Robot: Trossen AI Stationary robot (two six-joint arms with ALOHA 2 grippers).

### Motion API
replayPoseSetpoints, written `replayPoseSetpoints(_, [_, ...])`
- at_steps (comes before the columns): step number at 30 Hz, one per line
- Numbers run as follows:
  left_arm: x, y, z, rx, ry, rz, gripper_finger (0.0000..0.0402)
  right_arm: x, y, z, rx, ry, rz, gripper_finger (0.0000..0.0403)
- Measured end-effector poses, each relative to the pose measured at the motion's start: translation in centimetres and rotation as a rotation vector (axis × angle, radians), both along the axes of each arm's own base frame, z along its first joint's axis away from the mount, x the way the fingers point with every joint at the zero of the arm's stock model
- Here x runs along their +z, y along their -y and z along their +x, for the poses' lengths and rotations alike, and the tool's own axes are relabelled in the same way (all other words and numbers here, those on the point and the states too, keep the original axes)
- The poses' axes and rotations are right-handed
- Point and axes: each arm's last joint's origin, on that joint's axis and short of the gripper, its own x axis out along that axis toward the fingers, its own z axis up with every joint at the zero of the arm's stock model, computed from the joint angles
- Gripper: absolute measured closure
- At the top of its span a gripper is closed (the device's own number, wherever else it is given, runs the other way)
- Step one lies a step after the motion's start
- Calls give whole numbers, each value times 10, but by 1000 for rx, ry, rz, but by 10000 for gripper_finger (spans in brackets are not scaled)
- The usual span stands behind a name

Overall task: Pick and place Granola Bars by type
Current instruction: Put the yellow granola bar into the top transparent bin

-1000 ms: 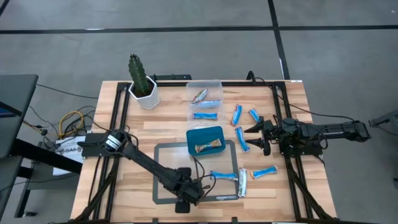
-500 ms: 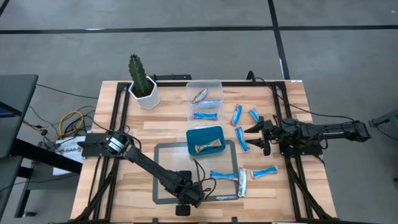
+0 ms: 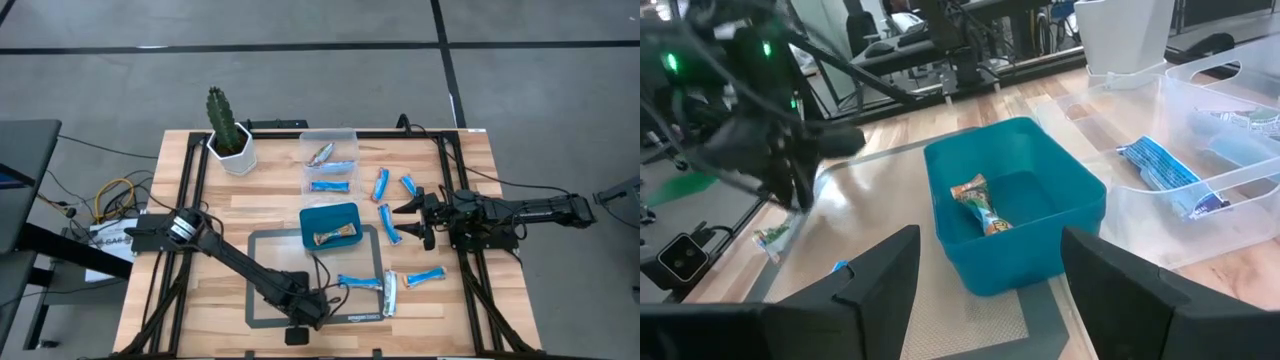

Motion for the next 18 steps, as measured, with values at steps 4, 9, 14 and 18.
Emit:
replayPoseSetpoints(4, [25,-21,6,89,83,25,338,0,0,0,0,0,0,168])
replayPoseSetpoints(9, [59,-56,12,238,196,65,353,0,0,0,0,0,0,168])
replayPoseSetpoints(14, [92,-99,15,398,317,128,355,0,0,0,0,0,0,168])
replayPoseSetpoints(18, [105,-135,19,491,368,172,353,0,0,0,0,0,0,168])
